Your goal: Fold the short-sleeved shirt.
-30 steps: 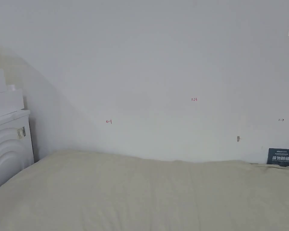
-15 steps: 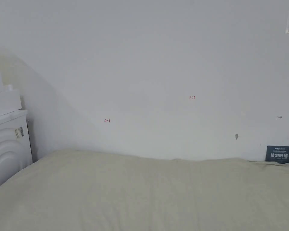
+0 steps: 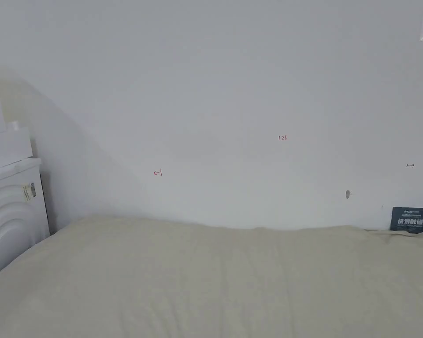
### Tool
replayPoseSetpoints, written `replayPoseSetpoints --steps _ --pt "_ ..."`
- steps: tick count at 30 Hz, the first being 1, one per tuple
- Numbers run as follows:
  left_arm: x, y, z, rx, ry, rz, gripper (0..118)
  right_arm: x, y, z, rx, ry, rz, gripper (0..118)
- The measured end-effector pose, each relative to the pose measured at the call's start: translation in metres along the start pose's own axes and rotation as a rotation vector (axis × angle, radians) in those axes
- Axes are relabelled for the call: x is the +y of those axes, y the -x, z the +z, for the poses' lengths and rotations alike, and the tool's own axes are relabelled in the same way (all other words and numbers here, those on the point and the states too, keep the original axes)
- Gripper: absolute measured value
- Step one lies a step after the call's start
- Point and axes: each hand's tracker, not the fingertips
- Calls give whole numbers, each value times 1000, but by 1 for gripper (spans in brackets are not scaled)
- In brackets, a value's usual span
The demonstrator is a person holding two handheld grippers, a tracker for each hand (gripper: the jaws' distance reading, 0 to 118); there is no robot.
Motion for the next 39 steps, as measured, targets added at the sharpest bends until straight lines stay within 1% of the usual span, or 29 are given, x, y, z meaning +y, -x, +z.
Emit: replayPoseSetpoints --steps 2,3,4,5,6,7,8,9,10,11,12,13,15,17,20,22,25,29,35,39 --pt "1 -1 0 3 -5 -2 118 -2 3 3 2 17 18 104" --pt "1 -1 0 2 -6 -2 118 -7 1 3 23 -6 5 104" --pt "1 -1 0 2 -6 -2 118 -10 -1 1 60 -34 -22 104" --pt "2 -2 0 1 -6 -4 118 -10 -5 -1 105 -30 -9 104" --pt "2 -2 0 -2 -6 -8 118 -9 -10 -3 157 -24 -23 104" --pt "3 -2 1 -3 -4 -15 118 -6 -11 -4 180 -7 -33 104" --pt "3 -3 1 3 -9 -20 118 -4 -12 -4 192 -8 -16 104" --pt "3 -2 1 9 -10 -24 118 0 -11 -4 170 -9 -12 104" --pt "4 -2 0 12 -9 -29 118 2 -8 -3 157 -14 20 104" --pt "4 -1 -1 17 -4 -27 118 4 -6 -3 146 -42 64 104" --pt "5 0 -2 21 1 -27 118 5 -3 -3 144 -37 111 104" --pt "7 1 -3 21 9 -30 118 7 0 -2 140 -29 179 104" --pt "9 4 -5 30 2 -24 118 8 4 -4 110 -36 222 104" --pt "11 7 -5 43 -1 6 118 9 6 -10 88 -14 207 104" --pt "11 12 -3 45 -2 36 118 10 3 -14 77 10 161 104" --pt "9 15 -3 44 -5 40 118 9 2 -15 85 21 153 104" --pt "7 18 -4 56 9 65 118 8 2 -14 71 22 150 104" --pt "5 15 -4 63 10 50 118 8 -4 -11 79 19 124 104" --pt "0 10 -5 51 25 32 118 6 -6 -11 64 33 118 104" --pt "0 7 -6 42 30 20 118 5 -8 -11 75 38 101 104"
